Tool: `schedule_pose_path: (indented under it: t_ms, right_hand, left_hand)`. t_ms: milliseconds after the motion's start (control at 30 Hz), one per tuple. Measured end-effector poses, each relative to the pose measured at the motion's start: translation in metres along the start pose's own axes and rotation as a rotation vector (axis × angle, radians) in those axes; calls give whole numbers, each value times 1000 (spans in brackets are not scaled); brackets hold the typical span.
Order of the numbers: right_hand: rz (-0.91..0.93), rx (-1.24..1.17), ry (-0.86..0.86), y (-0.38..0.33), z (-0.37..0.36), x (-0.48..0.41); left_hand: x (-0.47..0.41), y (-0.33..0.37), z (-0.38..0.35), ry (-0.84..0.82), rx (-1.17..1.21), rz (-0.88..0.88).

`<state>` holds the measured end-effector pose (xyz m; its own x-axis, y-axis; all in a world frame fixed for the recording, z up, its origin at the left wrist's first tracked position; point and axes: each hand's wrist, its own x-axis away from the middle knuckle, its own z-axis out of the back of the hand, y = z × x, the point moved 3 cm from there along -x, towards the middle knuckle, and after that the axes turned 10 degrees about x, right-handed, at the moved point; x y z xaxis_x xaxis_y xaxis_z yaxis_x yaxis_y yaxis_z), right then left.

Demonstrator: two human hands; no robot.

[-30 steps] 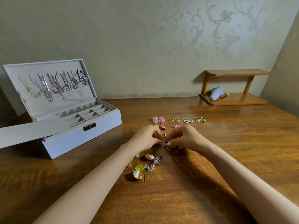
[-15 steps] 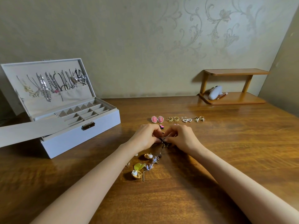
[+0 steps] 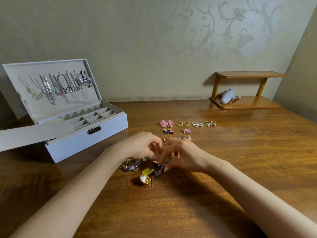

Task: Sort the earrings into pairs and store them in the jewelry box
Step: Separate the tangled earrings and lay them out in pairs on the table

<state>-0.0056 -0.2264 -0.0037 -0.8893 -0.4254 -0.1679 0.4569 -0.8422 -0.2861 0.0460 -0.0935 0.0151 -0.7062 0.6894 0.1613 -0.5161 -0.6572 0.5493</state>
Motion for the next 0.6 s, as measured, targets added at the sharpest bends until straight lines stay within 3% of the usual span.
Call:
schedule_pose_path:
  t_ms: [200,433,600]
  right_hand:
    - [-6,27,-15,-1,-6,-1]
    - [-21,-152,9,2,4,5]
    - [-55,-207,71,-1,8,7]
  left_hand:
    - [5,-9,-3,0,-86,61]
    - [29,-22,18,158,-55,67]
    - [44,-32,14,144,-47,120]
